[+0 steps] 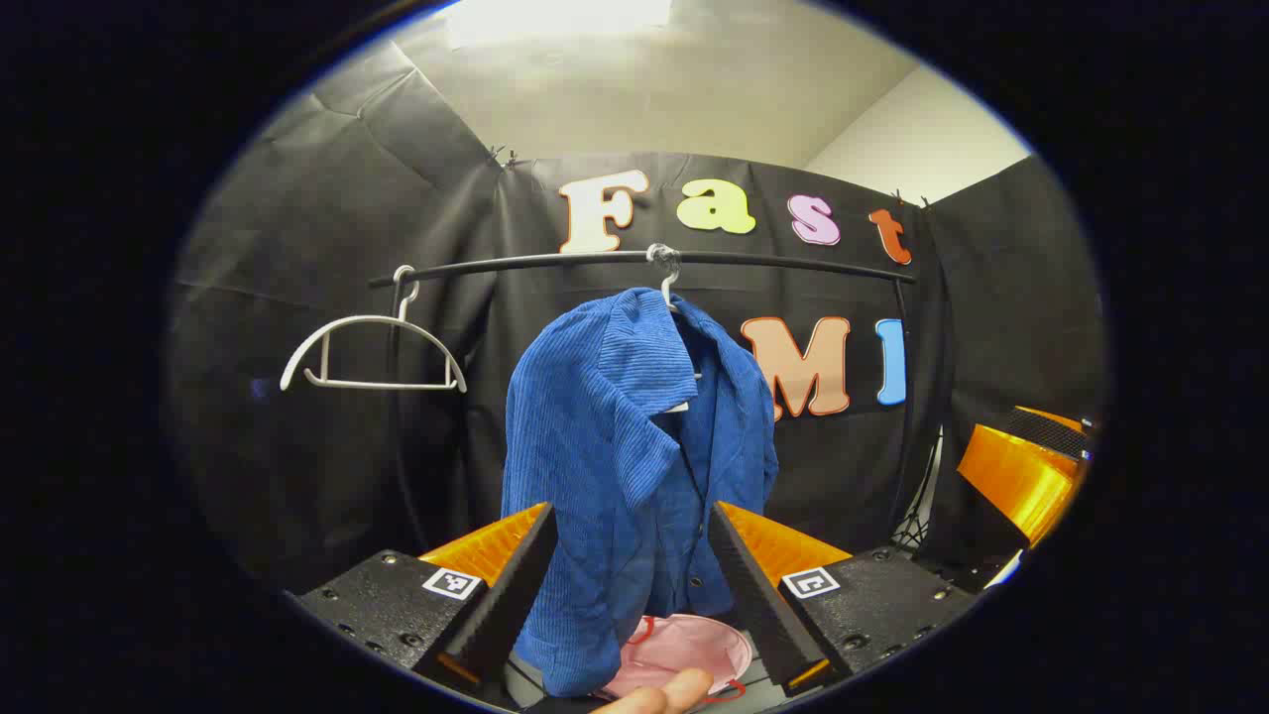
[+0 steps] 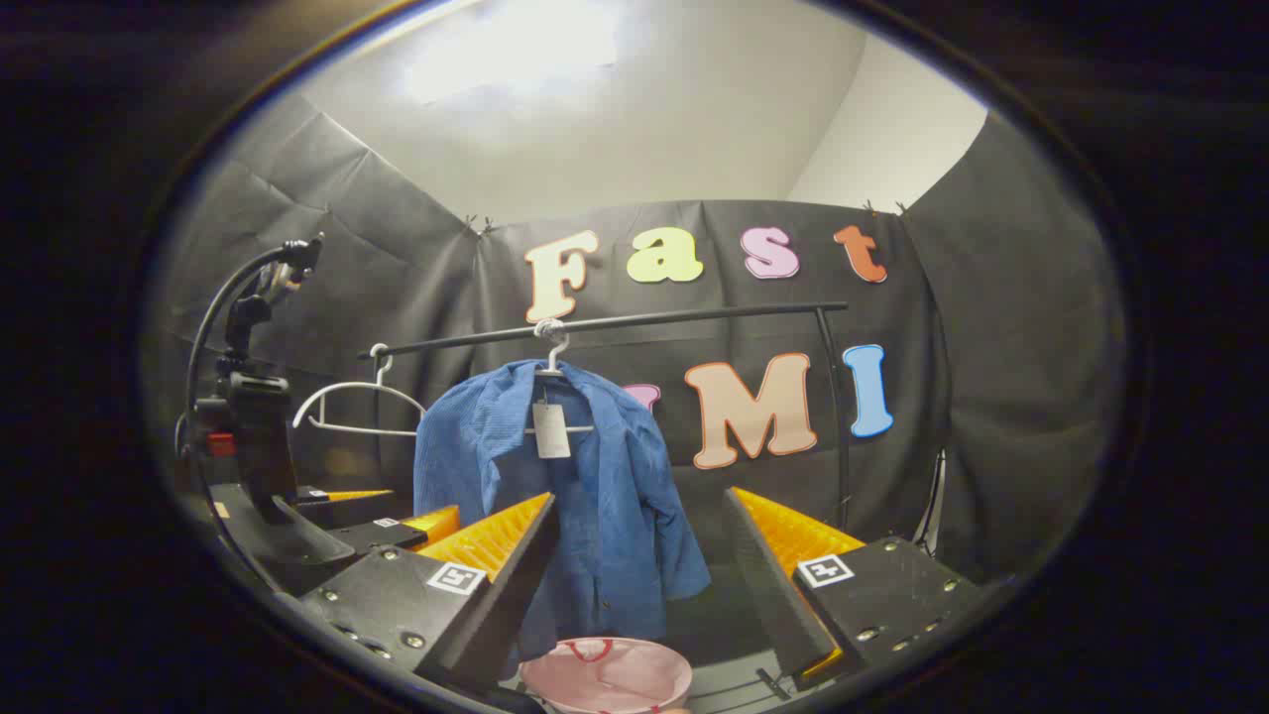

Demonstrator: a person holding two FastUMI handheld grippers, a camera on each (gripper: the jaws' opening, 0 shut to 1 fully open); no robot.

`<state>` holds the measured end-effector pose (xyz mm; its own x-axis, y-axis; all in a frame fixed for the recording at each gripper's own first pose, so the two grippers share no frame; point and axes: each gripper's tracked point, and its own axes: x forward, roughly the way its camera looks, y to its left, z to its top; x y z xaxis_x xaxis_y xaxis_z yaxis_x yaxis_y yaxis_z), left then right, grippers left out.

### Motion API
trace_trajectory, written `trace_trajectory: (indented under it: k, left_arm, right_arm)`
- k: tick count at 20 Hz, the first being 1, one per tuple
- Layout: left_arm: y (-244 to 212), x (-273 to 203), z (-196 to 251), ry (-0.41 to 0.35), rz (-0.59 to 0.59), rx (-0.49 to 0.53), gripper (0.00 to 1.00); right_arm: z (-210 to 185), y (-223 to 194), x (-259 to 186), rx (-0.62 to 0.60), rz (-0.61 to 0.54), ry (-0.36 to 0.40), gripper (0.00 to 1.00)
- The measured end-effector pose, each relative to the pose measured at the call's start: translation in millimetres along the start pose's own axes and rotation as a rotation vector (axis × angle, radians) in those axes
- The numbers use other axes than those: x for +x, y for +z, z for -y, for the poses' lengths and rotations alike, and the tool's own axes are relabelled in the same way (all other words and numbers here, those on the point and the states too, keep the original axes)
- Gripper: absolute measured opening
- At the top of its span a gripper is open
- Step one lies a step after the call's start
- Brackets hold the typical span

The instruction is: Grasp the clothes on the hanger with both hands and then place them into the laundry hamper below.

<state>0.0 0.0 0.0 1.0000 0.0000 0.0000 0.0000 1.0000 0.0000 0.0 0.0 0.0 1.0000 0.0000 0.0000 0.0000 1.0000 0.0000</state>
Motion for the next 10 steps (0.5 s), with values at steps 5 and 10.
trace_trajectory:
  k: [5,10]
  left_arm:
    - [2.9,4.1,3.2,0.004,-0.003,0.011,0.92]
    - [-5.8,31.4,0.3,0.047,-0.032,0.002,0.95]
  right_arm:
    - [5.2,-4.8,12.4,0.006,-0.006,-0.001,0.98]
    - [12.8,-18.6,32.5,0.023,-0.024,-0.021,0.98]
